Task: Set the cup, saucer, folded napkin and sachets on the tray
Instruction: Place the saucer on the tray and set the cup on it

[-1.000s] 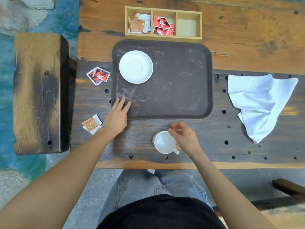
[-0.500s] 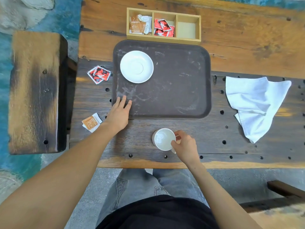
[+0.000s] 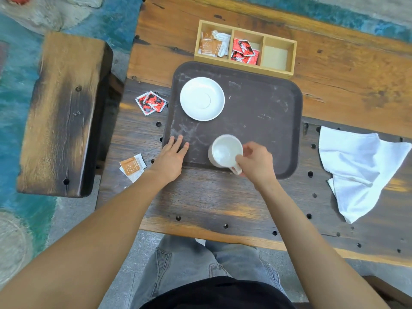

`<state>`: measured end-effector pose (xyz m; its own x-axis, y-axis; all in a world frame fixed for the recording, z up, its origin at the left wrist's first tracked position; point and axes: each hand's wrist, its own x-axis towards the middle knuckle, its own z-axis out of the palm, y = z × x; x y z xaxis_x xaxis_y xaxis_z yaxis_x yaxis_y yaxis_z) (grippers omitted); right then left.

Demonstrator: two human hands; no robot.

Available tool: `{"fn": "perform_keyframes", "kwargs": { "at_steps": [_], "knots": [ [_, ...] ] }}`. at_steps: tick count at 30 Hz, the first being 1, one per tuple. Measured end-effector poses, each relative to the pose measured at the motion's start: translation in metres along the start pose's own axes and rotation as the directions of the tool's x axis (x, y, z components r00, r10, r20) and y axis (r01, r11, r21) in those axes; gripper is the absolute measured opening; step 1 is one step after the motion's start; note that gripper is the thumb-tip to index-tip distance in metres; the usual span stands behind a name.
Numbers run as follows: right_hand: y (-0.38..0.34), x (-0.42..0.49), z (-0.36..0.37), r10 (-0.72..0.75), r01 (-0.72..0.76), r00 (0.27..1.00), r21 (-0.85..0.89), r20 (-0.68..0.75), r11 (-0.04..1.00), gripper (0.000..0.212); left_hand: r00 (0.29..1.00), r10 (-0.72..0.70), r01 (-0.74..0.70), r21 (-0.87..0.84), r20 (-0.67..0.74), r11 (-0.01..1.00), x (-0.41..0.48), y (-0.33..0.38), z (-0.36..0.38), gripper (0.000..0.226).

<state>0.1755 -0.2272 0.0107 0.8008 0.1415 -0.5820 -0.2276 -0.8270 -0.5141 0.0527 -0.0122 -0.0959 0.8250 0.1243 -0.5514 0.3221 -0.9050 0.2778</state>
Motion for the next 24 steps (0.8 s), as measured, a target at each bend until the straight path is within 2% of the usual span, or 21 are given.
{"fn": "perform_keyframes", "kwargs": {
  "at_steps": [5, 8, 16, 24],
  "knots": [
    [-0.066, 0.056, 0.009, 0.043, -0.045, 0.999, 0.197, 0.013, 0.979, 0.013, 1.000, -0.015, 0.015, 0.018, 0.020, 1.000, 0.001, 0.000, -0.001, 0.085],
    [-0.098, 0.079, 0.015, 0.041, -0.041, 0.999, 0.218, 0.008, 0.975, 0.004, 0.999, -0.026, 0.024, 0.047, 0.029, 0.999, 0.002, 0.001, 0.000, 0.087],
    [-0.136, 0.118, 0.029, 0.070, -0.074, 0.997, 0.196, 0.027, 0.978, 0.017, 0.999, -0.031, 0.030, 0.064, 0.025, 0.998, 0.002, 0.001, 0.000, 0.085],
    [-0.129, 0.123, 0.042, 0.104, -0.110, 0.994, 0.230, 0.035, 0.967, 0.031, 0.999, -0.027, 0.025, 0.076, 0.031, 0.997, 0.001, 0.001, -0.002, 0.085]
  ]
}}
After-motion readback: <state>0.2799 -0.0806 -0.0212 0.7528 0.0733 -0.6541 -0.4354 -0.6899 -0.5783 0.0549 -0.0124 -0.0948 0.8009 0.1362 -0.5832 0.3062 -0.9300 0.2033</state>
